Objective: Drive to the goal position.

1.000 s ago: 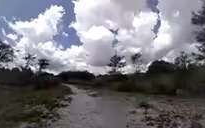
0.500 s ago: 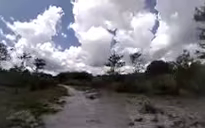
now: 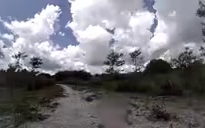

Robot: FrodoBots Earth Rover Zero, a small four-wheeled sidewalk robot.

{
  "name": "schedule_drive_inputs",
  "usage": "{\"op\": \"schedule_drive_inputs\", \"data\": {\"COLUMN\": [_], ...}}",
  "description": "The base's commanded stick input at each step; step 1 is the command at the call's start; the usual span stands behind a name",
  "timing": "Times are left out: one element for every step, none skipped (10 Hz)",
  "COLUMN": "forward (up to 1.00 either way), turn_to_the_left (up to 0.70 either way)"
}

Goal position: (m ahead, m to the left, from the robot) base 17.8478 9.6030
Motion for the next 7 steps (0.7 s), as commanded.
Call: {"op": "schedule_drive_inputs", "data": {"forward": [0.7, 0.7, 0.7, 0.7, 0.7, 0.7, 0.7], "turn_to_the_left": [0.35, 0.35, 0.35, 0.35, 0.35, 0.23, 0.0]}}
